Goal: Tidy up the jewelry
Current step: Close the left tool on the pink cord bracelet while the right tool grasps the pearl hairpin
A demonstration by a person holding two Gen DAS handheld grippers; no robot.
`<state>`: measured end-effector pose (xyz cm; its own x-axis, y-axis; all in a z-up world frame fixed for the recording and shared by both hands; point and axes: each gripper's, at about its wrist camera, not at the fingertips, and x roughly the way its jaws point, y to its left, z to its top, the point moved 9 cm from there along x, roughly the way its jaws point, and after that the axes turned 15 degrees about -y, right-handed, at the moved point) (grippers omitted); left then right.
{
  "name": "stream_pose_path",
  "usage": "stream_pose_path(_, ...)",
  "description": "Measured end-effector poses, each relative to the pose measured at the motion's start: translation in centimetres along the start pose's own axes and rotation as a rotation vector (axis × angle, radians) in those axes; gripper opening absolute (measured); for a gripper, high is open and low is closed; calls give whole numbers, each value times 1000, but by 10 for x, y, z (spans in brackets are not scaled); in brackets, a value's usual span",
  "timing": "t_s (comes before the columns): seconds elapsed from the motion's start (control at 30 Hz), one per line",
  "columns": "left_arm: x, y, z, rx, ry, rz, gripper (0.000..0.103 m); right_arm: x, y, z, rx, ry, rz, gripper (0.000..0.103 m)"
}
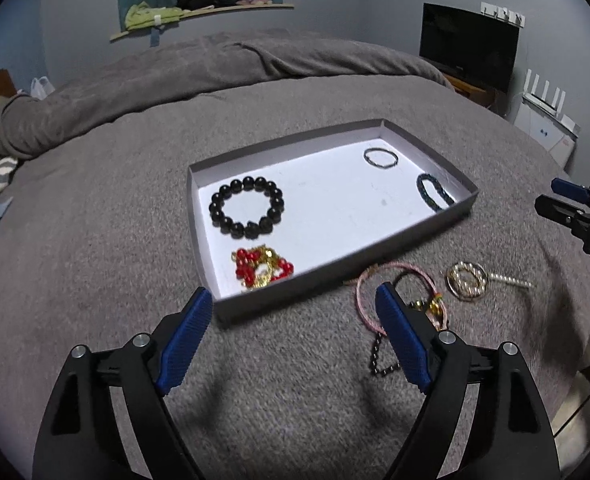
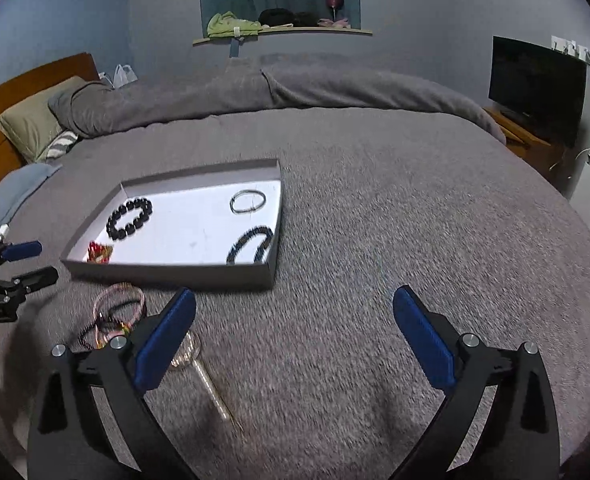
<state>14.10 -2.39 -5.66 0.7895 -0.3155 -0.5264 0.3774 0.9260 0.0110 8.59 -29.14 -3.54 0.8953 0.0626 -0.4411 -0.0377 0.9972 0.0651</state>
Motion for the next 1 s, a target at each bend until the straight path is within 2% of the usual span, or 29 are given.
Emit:
stream_pose_path(0.23, -7, -6, -16, -30, 17, -4, 84, -10, -3, -18, -21, 26, -1, 98)
stream_pose_path(0.47, 4, -7, -29, -63, 63, 24, 84, -12, 6, -41, -41, 70, 33, 98)
stream_pose_path(0.63, 12, -12, -34, -101, 85, 11, 84, -9, 15, -52, -51, 91, 59, 97)
stream_pose_path(1.0, 31, -19, -32, -144, 72, 43, 83, -6, 29, -62, -58, 101, 123, 96)
